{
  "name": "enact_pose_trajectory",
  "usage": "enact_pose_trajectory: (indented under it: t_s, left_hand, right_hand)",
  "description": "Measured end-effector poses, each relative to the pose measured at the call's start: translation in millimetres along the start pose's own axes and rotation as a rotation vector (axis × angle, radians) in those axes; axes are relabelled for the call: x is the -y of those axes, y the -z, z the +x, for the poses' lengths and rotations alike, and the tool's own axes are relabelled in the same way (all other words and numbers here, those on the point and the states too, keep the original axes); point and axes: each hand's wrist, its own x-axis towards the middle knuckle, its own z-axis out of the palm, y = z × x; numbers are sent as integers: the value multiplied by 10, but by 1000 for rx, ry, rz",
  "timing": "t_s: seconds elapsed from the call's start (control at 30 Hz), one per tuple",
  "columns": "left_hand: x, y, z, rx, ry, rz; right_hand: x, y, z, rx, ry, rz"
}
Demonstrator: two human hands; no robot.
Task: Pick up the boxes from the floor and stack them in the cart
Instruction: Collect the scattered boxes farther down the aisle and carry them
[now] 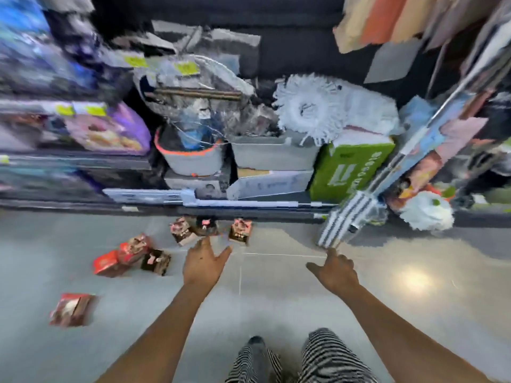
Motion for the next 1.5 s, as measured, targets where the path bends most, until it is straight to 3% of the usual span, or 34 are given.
enact_pose_trajectory:
  t_s: [0.37,0.57,0.7,0.8,0.9,0.97,1.17,1.23,1.33,1.5]
  left_hand:
    - [1101,-179,976,-54,182,188]
    - [1617,-1129,1998,-39,227,205]
    - [2047,-2083,2769,-43,218,132]
    - [2447,-2830,3392,-93,202,106]
    - [2827,-3460,4057,-218,181,63]
    - [3032,-3776,4436,-269,160,0]
    - [3328,-4487,5083,-517,157,-362]
    - [3307,-4492,5227,-586,55,-399]
    - [3274,-4251,5410,-642,-225,-60]
    - [3159,-3881,5624,-334,-290,408]
  right_hand:
    - [925,-609,1382,222,205,-484]
    - [1236,-1423,2789,256,405,-823]
    - [1377,-2301,3720,229,481,-884]
    - [1386,-3083,4436,197,281,-660]
    - [1475,-3785,5090,208,-93,-57]
    - [1542,-4165,5490,189,-213,274]
    - [1706,-5007,6203,71,-230,778]
    - [1684,-5225,6206,16,-177,837]
    - [1721,-5286,6154,45,-82,862]
    - [1778,-5144,6164,242,-36,931]
